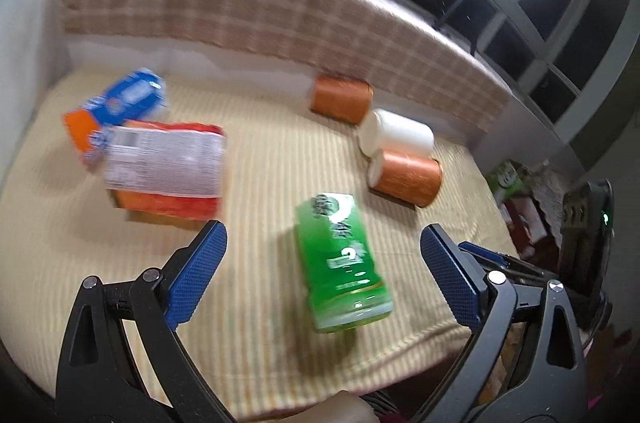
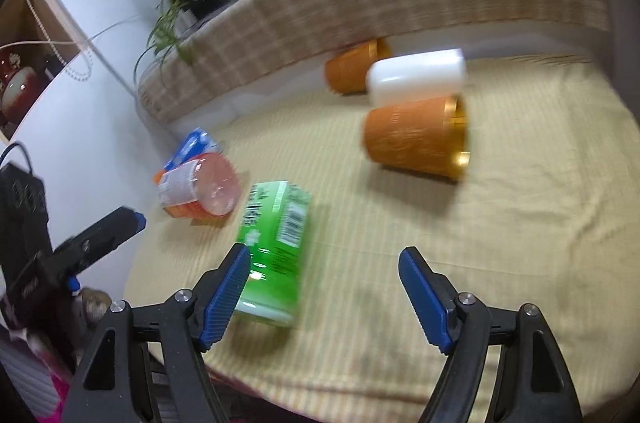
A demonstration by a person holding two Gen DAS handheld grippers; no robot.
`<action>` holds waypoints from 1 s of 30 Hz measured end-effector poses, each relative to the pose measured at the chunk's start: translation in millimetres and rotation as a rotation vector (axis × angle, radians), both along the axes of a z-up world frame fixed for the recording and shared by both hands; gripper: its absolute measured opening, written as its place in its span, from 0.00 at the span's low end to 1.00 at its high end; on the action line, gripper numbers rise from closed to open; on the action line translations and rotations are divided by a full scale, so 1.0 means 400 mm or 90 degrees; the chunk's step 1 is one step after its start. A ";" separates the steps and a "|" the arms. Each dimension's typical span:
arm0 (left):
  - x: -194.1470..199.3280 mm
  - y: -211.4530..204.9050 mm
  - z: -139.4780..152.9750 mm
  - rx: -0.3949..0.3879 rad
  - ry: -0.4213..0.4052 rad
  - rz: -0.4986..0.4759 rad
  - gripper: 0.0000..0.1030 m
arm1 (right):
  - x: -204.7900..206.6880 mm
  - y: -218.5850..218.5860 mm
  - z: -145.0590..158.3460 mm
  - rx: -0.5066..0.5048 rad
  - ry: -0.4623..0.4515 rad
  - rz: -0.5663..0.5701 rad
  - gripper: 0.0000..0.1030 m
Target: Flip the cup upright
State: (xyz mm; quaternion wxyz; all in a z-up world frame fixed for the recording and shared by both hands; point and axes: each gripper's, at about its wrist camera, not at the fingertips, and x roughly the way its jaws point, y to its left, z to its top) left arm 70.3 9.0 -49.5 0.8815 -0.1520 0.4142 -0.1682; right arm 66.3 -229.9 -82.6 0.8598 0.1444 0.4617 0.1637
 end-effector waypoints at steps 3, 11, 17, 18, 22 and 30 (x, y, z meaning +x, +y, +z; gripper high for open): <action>0.041 -0.030 -0.021 -0.018 0.041 -0.028 0.96 | -0.020 -0.036 0.002 -0.006 -0.003 -0.026 0.77; 0.123 -0.073 -0.095 -0.045 0.123 -0.046 0.90 | -0.051 -0.098 -0.005 -0.014 -0.002 -0.074 0.77; 0.166 -0.093 -0.138 -0.041 0.168 -0.055 0.83 | -0.059 -0.114 -0.012 -0.011 -0.001 -0.086 0.77; 0.171 -0.095 -0.143 -0.037 0.172 -0.055 0.82 | -0.059 -0.114 -0.013 -0.010 0.000 -0.086 0.77; 0.181 -0.099 -0.150 -0.034 0.179 -0.060 0.82 | -0.058 -0.113 -0.020 -0.010 0.003 -0.087 0.77; 0.203 -0.115 -0.175 -0.025 0.199 -0.066 0.75 | -0.055 -0.126 -0.029 -0.007 0.010 -0.094 0.77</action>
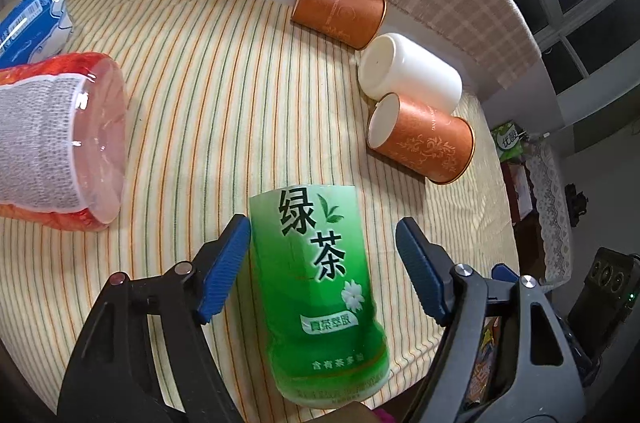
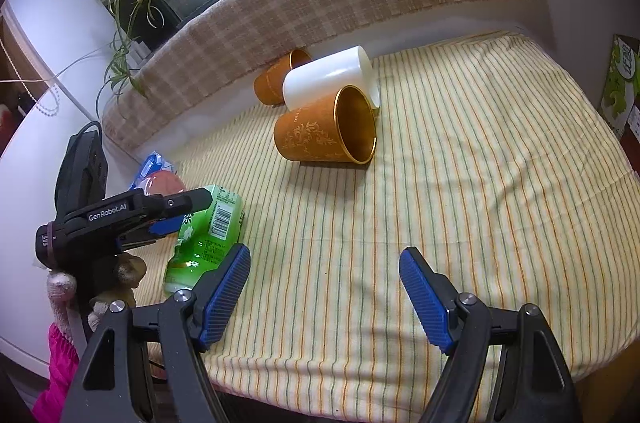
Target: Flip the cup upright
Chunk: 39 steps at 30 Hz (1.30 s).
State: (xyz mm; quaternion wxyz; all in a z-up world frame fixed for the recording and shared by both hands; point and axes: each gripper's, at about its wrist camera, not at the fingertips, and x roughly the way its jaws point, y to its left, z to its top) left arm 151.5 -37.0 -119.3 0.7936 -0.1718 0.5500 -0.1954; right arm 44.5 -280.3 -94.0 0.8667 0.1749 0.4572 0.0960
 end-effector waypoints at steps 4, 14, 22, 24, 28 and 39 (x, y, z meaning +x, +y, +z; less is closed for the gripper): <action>0.003 -0.007 -0.009 0.008 0.003 -0.003 0.72 | 0.001 -0.006 -0.004 0.003 0.003 -0.004 0.77; -0.010 -0.021 0.001 0.027 -0.014 -0.012 0.58 | -0.004 -0.012 -0.001 0.006 0.000 -0.011 0.77; -0.042 -0.024 0.038 0.045 -0.056 -0.007 0.58 | -0.009 -0.011 0.001 0.007 -0.001 -0.011 0.77; -0.050 -0.022 0.048 0.049 -0.066 -0.006 0.58 | -0.011 -0.010 0.002 0.008 -0.001 -0.011 0.77; -0.070 -0.023 0.073 0.063 -0.095 -0.004 0.58 | -0.015 -0.008 0.005 0.008 -0.002 -0.011 0.77; -0.121 -0.042 0.145 0.119 -0.197 0.005 0.57 | -0.017 -0.004 0.007 0.009 -0.004 -0.010 0.77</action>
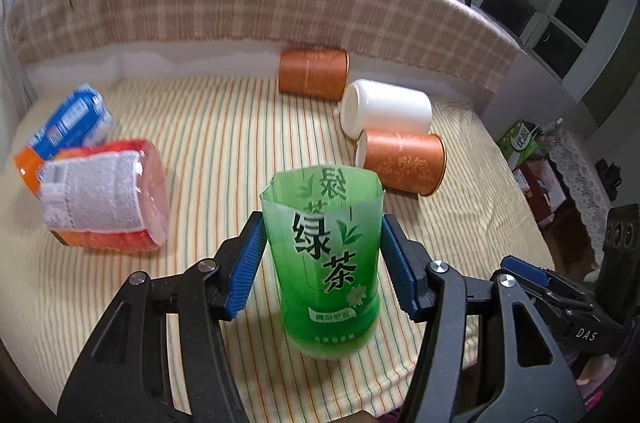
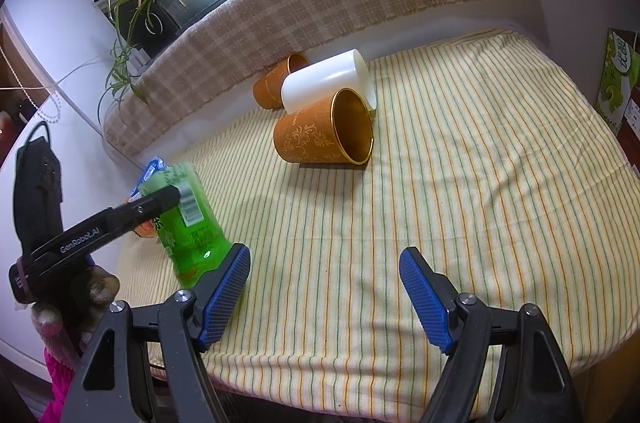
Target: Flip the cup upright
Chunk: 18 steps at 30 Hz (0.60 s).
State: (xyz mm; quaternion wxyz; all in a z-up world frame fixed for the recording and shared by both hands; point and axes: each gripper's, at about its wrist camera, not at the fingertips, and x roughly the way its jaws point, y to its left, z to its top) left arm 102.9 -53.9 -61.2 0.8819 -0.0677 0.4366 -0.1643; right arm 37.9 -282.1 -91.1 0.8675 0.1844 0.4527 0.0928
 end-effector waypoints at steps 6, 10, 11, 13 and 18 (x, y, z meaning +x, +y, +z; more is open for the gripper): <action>-0.010 -0.017 0.019 0.031 -0.050 0.004 0.57 | 0.005 0.001 -0.004 0.002 0.006 0.001 0.77; -0.004 -0.029 0.014 0.050 -0.059 0.004 0.57 | 0.007 0.002 -0.006 0.001 0.008 0.003 0.77; -0.003 -0.031 0.011 0.054 -0.060 0.004 0.57 | 0.007 0.002 -0.006 0.001 0.007 0.003 0.77; -0.003 -0.037 0.008 0.062 -0.062 0.005 0.57 | 0.007 0.002 -0.006 0.001 0.007 0.001 0.77; -0.008 -0.047 0.001 0.078 -0.069 0.003 0.57 | 0.010 -0.002 -0.009 0.003 0.010 -0.001 0.77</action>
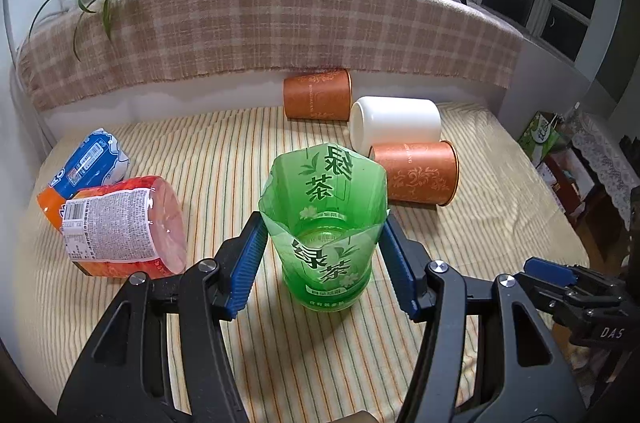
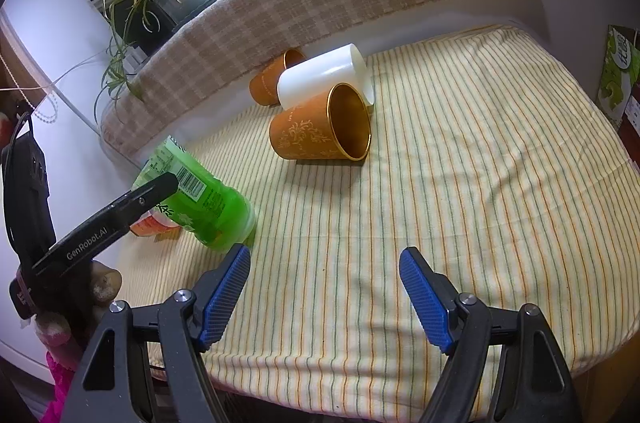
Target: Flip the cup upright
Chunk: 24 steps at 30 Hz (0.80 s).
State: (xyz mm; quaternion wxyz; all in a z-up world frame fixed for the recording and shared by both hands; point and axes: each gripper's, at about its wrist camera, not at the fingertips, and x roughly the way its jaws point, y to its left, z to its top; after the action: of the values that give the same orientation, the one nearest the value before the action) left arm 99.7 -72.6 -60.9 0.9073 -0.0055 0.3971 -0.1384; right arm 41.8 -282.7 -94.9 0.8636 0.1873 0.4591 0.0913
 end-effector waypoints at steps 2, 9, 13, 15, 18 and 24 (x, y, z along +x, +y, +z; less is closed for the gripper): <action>-0.003 -0.003 -0.001 0.005 -0.004 -0.001 0.57 | 0.000 0.000 0.000 0.000 -0.001 0.001 0.77; -0.006 -0.010 -0.002 0.020 -0.009 -0.005 0.57 | -0.001 -0.001 0.003 -0.002 -0.003 0.003 0.77; -0.007 -0.012 -0.002 0.015 -0.006 -0.006 0.57 | -0.001 0.000 0.004 -0.003 -0.004 0.003 0.77; -0.006 -0.010 -0.001 0.009 -0.002 -0.008 0.57 | -0.001 -0.001 0.004 -0.003 -0.004 0.004 0.77; -0.006 -0.006 -0.001 0.002 0.002 -0.009 0.57 | -0.001 0.001 0.004 -0.003 -0.002 0.005 0.77; -0.004 -0.004 -0.002 -0.005 0.009 -0.013 0.58 | -0.001 0.004 0.007 -0.004 -0.003 0.007 0.77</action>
State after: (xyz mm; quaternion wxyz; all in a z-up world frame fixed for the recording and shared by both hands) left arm 98.0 -74.1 -61.8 0.9029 -0.0060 0.4031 -0.1490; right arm 41.6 -281.2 -92.2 0.8645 0.1820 0.4587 0.0954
